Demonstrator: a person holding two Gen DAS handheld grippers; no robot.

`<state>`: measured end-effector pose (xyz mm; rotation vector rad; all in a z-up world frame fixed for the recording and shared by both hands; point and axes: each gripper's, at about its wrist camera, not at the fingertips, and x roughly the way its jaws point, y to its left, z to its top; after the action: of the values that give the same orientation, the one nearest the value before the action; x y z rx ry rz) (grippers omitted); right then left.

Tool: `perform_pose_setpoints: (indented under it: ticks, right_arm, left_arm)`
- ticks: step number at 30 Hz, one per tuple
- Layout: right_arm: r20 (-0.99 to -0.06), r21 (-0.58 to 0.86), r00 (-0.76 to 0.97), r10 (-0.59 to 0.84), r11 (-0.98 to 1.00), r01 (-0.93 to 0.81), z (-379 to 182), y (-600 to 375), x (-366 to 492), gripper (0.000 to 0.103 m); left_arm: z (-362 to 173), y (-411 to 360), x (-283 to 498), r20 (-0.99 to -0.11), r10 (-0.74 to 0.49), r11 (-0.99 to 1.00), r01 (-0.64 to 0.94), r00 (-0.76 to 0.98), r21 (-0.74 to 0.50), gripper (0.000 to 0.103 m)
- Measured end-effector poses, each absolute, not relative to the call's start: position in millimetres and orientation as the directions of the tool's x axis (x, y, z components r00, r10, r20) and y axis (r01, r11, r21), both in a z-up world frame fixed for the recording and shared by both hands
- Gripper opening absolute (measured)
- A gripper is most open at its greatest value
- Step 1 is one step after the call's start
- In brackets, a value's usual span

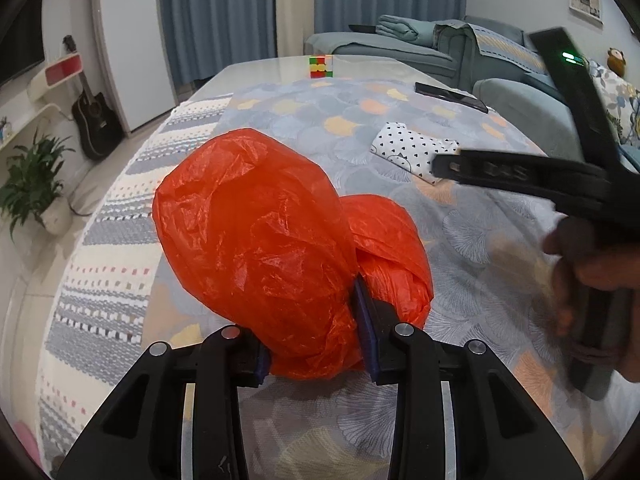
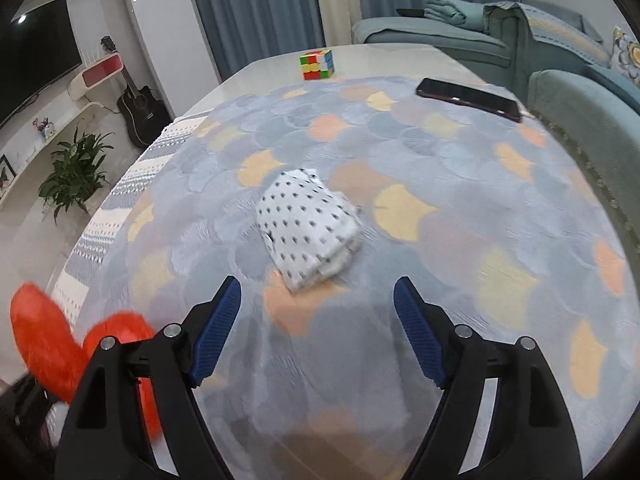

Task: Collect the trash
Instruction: 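Grasp the white heart-print paper with the right tool while the left tool holds the red bag, then carry the red bag and white paper to the blue basket and release both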

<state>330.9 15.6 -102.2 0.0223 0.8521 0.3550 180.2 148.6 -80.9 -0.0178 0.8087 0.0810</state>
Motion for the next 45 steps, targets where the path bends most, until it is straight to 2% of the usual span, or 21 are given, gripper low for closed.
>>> perform_pose_setpoints:
  ticks: [7, 11, 12, 14, 15, 16, 21, 26, 35, 45]
  right_arm:
    - [-0.748, 0.21, 0.58, 0.322, 0.944, -0.254, -113, 33, 364, 0.078]
    - [-0.77, 0.128, 0.587, 0.25, 0.962, -0.242, -115, 46, 368, 0.077]
    - [-0.775, 0.088, 0.593, 0.217, 0.967, -0.239, -115, 51, 367, 0.073]
    - [-0.775, 0.04, 0.605, 0.183, 0.97, -0.241, -114, 55, 366, 0.027]
    - [-0.772, 0.043, 0.603, 0.204, 0.962, -0.271, -113, 57, 364, 0.021]
    - [-0.774, 0.035, 0.598, 0.207, 0.958, -0.286, -114, 58, 363, 0.009]
    - [-0.778, 0.035, 0.587, 0.225, 0.948, -0.318, -108, 51, 354, 0.007]
    - [-0.744, 0.046, 0.619, 0.253, 0.943, -0.33, -77, 29, 336, 0.007]
    - [-0.655, 0.05, 0.704, 0.274, 0.946, -0.321, -7, -44, 273, 0.007]
    - [-0.577, 0.005, 0.798, 0.175, 0.978, -0.211, 43, -149, 202, 0.007]
  left_arm:
    - [-82, 149, 180, -0.726, 0.056, 0.997, -0.08, 0.685, 0.002, 0.032]
    - [-82, 147, 180, -0.727, 0.063, 0.997, -0.081, 0.683, 0.009, 0.032]
    - [-82, 146, 180, -0.727, 0.065, 0.997, -0.081, 0.683, 0.014, 0.032]
    - [-82, 146, 180, -0.727, 0.067, 0.997, -0.081, 0.684, 0.016, 0.032]
    - [-82, 146, 180, -0.727, 0.065, 0.997, -0.081, 0.684, 0.013, 0.032]
    - [-82, 146, 180, -0.727, 0.062, 0.997, -0.081, 0.684, 0.009, 0.032]
    - [-81, 146, 178, -0.716, 0.06, 0.997, -0.083, 0.695, 0.003, 0.031]
    - [-74, 136, 174, -0.698, 0.063, 0.998, -0.065, 0.713, 0.024, 0.027]
    - [-25, 96, 161, -0.62, -0.038, 0.999, 0.015, 0.784, -0.043, 0.026]
    - [27, 34, 130, -0.526, -0.198, 0.98, 0.187, 0.827, -0.074, 0.026]
